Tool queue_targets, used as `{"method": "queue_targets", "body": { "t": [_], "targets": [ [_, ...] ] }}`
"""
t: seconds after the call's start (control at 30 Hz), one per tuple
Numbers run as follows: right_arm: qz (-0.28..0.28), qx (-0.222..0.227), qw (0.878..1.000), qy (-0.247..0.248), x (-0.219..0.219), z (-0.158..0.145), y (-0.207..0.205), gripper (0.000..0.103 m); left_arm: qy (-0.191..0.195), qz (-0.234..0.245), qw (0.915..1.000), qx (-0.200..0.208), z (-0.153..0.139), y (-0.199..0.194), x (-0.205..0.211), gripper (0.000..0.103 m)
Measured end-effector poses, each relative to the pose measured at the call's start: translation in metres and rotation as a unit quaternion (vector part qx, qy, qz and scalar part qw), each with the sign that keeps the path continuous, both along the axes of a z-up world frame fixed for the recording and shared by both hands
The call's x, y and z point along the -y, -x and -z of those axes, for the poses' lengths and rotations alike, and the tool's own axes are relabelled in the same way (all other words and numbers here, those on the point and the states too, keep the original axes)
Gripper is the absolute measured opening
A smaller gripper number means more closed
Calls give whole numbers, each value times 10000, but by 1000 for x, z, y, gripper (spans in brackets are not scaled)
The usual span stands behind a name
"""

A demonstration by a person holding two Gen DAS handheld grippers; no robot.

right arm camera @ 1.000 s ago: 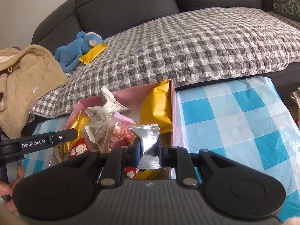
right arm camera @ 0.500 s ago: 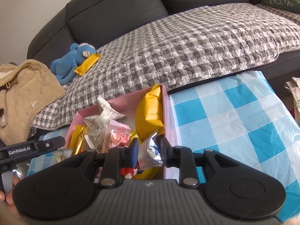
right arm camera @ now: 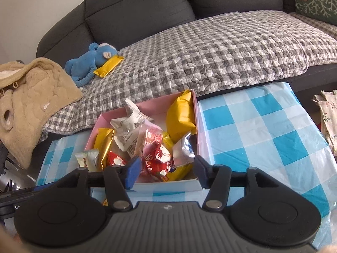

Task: Organize snacks
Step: 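Open both tools to drop the gold bar and silver candy in the box, then grasp a wrapped cake with the left tool while the right tool approaches an orange-printed biscuit pack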

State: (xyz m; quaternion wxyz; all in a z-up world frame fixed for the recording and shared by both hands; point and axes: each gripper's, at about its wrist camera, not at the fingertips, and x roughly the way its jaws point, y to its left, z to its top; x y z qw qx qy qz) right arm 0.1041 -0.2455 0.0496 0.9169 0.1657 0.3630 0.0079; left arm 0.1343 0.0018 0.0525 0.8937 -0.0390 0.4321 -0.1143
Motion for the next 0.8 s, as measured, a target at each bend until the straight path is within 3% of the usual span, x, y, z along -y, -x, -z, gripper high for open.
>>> {"method": "queue_targets", "body": {
  "t": [0.1, 0.17, 0.23, 0.8],
  "targets": [
    [38, -127, 9999, 88, -6, 2, 5, 64, -159, -50, 9998, -85, 5, 11, -4, 53],
    [2, -211, 9997, 108, -11, 3, 10, 67, -207, -108, 9995, -210, 9, 18, -8, 60],
    [-62, -264, 9995, 166, -18, 5, 18, 75, -237, -66, 9991, -339, 14, 23, -10, 62],
    [-261, -510, 9944, 887, -52, 3, 37, 86, -685, -166, 9971, -276, 7, 43, -19, 79]
  ]
}}
